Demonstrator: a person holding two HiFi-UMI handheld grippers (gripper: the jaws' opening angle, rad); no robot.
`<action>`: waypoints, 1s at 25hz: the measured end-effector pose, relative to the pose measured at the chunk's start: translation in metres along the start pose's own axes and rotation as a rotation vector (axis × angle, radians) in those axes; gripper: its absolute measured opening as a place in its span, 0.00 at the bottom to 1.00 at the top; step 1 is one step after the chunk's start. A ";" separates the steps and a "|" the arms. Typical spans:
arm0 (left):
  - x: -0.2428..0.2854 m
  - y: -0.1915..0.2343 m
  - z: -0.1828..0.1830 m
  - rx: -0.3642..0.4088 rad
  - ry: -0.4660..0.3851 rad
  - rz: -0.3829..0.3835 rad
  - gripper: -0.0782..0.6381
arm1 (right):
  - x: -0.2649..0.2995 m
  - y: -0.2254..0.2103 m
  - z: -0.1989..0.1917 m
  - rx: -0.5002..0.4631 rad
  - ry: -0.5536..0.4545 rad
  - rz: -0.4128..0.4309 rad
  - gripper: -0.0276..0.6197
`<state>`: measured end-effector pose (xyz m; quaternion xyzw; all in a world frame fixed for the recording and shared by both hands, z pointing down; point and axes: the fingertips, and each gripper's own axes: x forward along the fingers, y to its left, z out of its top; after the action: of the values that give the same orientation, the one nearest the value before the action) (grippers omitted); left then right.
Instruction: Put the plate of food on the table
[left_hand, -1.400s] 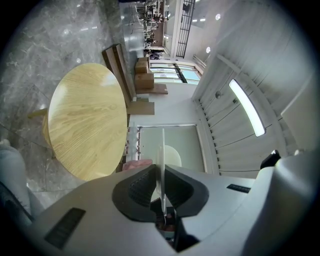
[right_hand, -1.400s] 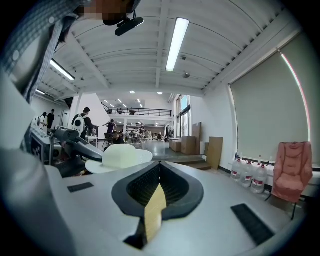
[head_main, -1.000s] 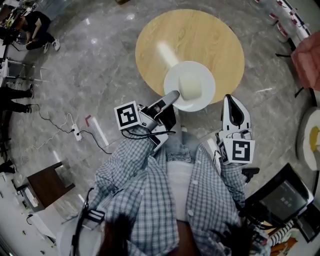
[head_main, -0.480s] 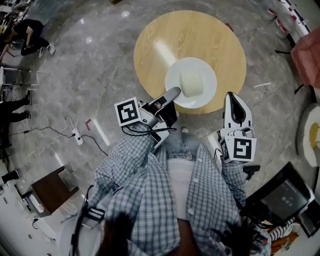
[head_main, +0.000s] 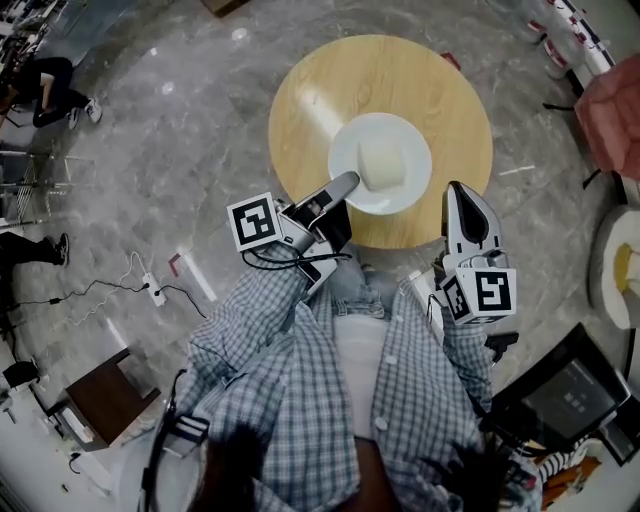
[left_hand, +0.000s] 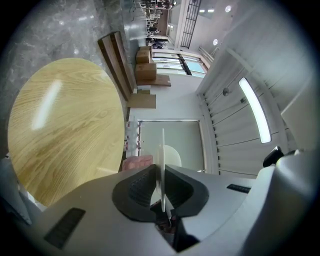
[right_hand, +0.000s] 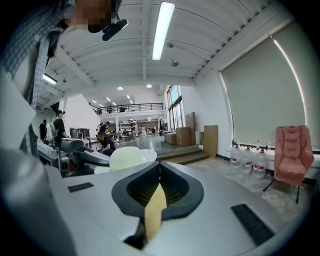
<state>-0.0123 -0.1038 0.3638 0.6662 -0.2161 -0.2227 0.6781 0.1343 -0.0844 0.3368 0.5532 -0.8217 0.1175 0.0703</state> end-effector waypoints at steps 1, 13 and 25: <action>0.000 0.000 0.000 0.003 0.005 0.001 0.15 | 0.000 0.001 -0.001 0.013 0.007 0.008 0.05; 0.001 -0.003 0.001 0.024 0.010 0.026 0.15 | 0.004 0.004 0.005 0.222 -0.005 0.084 0.06; -0.003 0.005 0.003 0.024 -0.020 0.009 0.15 | 0.017 0.024 -0.010 0.702 0.049 0.286 0.24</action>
<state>-0.0161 -0.1043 0.3692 0.6711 -0.2286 -0.2235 0.6689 0.1052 -0.0885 0.3480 0.4205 -0.7983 0.4138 -0.1211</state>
